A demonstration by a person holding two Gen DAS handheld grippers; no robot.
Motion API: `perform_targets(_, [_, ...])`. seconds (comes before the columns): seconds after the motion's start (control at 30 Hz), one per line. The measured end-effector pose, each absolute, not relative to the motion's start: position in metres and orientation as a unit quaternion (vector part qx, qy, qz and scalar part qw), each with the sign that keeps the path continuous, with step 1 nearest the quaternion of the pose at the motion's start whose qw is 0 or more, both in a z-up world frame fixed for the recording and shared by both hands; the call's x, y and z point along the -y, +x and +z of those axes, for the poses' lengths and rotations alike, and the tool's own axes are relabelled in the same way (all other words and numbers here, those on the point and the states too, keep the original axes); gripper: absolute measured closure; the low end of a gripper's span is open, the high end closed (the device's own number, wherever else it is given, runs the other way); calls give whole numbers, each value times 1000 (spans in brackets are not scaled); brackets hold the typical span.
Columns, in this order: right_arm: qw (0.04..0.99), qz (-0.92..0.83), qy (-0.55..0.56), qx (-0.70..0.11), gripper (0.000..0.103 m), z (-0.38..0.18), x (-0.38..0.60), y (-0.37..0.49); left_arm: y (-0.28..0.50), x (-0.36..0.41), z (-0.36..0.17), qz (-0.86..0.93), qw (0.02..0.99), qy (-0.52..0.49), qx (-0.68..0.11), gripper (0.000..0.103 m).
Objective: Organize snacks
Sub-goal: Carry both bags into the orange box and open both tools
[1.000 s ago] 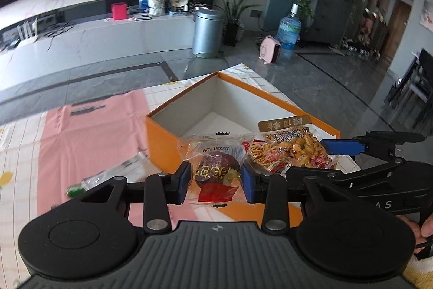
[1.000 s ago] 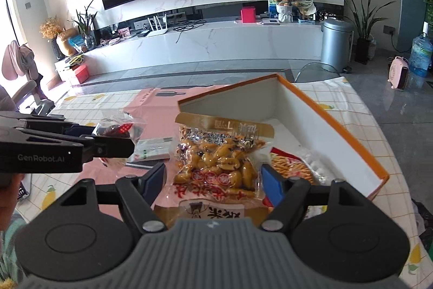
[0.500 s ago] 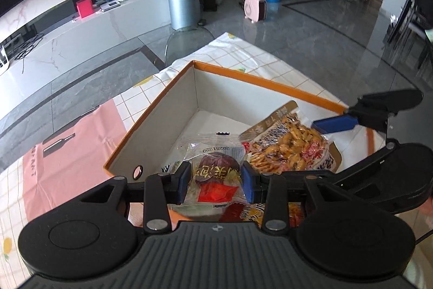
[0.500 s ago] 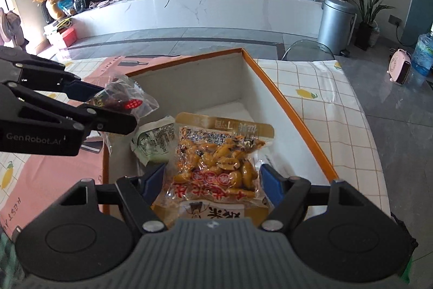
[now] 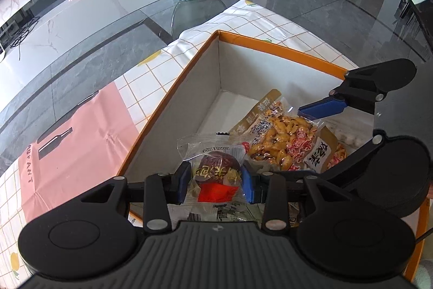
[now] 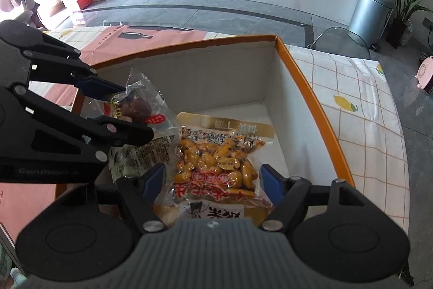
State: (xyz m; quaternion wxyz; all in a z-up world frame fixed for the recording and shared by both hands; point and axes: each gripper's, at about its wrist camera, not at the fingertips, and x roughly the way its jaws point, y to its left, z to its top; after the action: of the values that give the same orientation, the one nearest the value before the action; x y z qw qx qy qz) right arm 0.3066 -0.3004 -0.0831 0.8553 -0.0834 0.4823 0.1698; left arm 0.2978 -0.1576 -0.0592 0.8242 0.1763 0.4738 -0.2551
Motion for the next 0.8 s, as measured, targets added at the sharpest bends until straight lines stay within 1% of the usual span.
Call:
perform_targets(0.33, [841, 164, -125, -500, 28, -102, 288, 323, 305, 169, -70, -248, 822, 193, -475, 59])
perform_targets(0.43, [844, 161, -126, -496, 25, -101, 290, 321, 307, 169, -74, -244, 822, 197, -475, 59])
perform_targets(0.8, [851, 156, -142, -480, 25, -85, 294, 303, 315, 175, -82, -252, 824, 174, -477, 59])
